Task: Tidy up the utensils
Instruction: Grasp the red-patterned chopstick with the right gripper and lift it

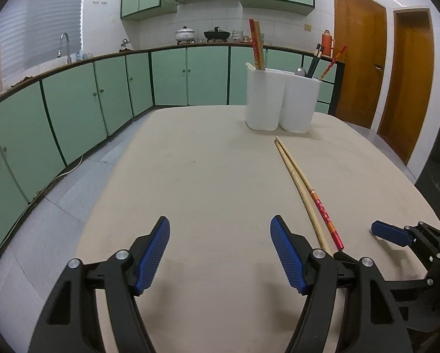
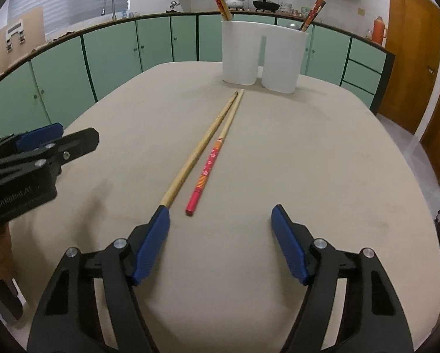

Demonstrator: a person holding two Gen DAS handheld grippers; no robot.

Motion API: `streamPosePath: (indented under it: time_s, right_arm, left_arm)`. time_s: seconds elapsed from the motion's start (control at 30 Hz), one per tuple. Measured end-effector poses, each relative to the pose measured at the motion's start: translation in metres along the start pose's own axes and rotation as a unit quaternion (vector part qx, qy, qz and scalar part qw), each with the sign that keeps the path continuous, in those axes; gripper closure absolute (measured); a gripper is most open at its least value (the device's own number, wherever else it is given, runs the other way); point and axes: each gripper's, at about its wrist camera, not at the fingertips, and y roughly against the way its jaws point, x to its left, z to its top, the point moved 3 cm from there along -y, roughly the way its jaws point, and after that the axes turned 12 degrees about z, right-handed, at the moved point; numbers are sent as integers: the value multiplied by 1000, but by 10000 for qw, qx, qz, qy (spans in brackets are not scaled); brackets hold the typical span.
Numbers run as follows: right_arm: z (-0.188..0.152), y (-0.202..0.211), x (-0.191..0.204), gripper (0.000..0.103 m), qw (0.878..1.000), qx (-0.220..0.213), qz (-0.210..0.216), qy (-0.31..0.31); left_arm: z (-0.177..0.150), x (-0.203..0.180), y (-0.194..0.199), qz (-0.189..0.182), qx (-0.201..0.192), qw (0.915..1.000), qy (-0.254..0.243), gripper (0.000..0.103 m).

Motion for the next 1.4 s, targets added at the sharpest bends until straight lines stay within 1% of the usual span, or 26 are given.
streamPosePath:
  time_s: [0.13,0.2,0.3,0.33,0.53,0.6,0.63,0.67,0.8,1.03,1.17,1.3,1.4]
  right_arm:
    - [1,-2,0,43,10000,19,-10,-49]
    - [2,-2,0,50,10000,-1,-35,-68]
    - [1,-2,1,58,9999,-54,-61,-124]
    - [0,-1,1,60,9998,-80,-58,-161]
    - [-1,-1,6,74,9997,-168,-89,-139]
    - [0,-2,5,86,9997,-181,-78,-160]
    - [0,-2,4,88,9996,-184,-56,-189]
    - [1,-1,2,96,9996,-184,-28,-229]
    - [2,2,-11,98,9989,-195,-9,-418]
    - [-3,19,-51,98,9957,-331,-279,-818]
    - [-5,28,-73,98,9925,-401,-504,-1037]
    - [-9,34,-87,98,9900,-467,-584,-1194]
    - [-9,39,-93,98,9891,-567,-630,-1200]
  left_arm:
    - [0,0,0,5,-19,10000,-3,33]
    - [0,-2,0,1,-26,10000,-3,33]
    - [0,-3,1,-2,-33,10000,-9,33]
    - [0,-3,1,0,-34,10000,-18,33]
    - [2,-3,4,39,-76,10000,-18,33]
    - [2,-3,5,45,-80,10000,-13,32]
    - [3,-3,6,42,-78,10000,-15,32]
    - [3,-3,6,42,-80,10000,-19,32]
    - [4,-7,8,27,-84,9999,-60,32]
    - [6,-22,12,-58,-50,9999,-135,32]
    - [4,-34,11,-165,36,9997,-155,32]
    - [3,-46,11,-275,123,9994,-162,32]
    - [0,-52,11,-335,215,9991,-125,33]
